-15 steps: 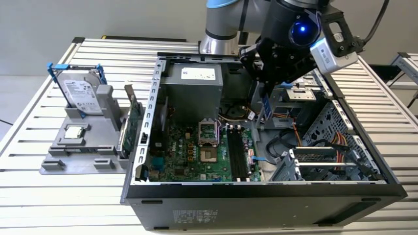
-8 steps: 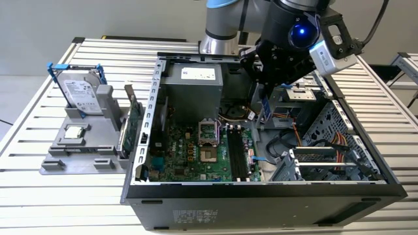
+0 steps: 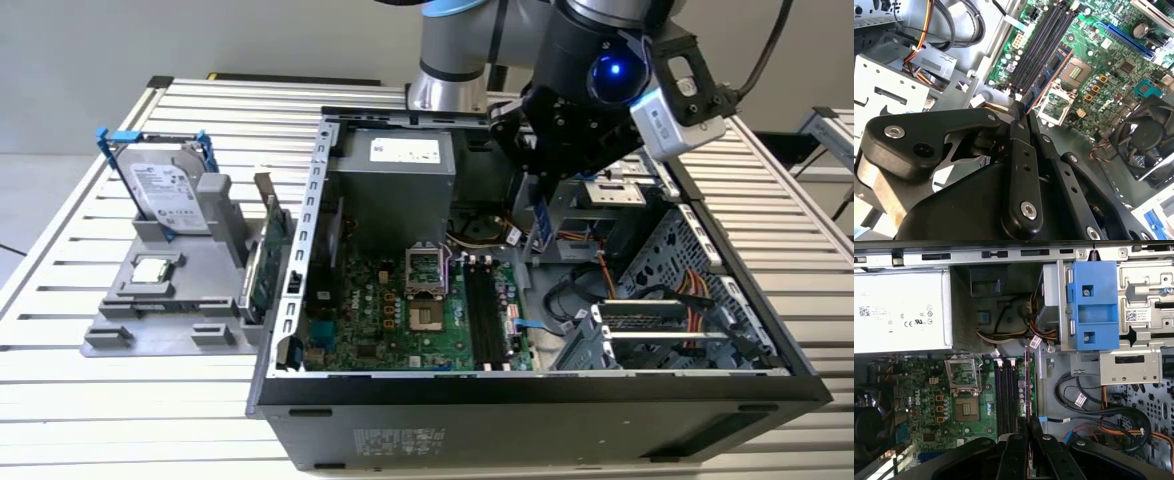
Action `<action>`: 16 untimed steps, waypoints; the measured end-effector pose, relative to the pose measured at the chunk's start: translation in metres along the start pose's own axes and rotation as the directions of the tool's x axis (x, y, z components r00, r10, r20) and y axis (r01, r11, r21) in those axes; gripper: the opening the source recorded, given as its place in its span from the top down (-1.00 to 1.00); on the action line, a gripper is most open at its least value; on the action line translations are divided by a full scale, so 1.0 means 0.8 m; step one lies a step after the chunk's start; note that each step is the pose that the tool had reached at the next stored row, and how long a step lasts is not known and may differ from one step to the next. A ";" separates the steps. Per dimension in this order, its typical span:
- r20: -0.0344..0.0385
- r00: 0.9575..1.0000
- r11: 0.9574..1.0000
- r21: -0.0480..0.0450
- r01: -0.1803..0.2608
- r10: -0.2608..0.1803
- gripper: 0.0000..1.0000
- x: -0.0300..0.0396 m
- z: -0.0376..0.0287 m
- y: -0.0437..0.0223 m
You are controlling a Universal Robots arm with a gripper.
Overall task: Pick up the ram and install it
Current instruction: 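Insert the ram into the slot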
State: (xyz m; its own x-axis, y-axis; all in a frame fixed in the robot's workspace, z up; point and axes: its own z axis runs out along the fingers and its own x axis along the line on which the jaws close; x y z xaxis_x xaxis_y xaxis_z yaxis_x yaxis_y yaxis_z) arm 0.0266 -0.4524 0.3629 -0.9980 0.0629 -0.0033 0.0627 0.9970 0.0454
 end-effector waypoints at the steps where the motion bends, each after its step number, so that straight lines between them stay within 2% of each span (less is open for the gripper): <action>1: 0.000 1.000 1.000 0.000 0.000 0.000 1.00 0.0000 0.0005 -0.0001; 16: 0.000 1.000 1.000 0.004 0.000 0.000 1.00 0.0000 0.0077 -0.0005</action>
State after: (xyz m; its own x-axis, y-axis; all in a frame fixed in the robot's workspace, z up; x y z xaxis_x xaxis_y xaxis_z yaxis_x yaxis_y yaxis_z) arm 0.0266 -0.4525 0.3567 -0.9980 0.0629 -0.0035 0.0627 0.9972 0.0415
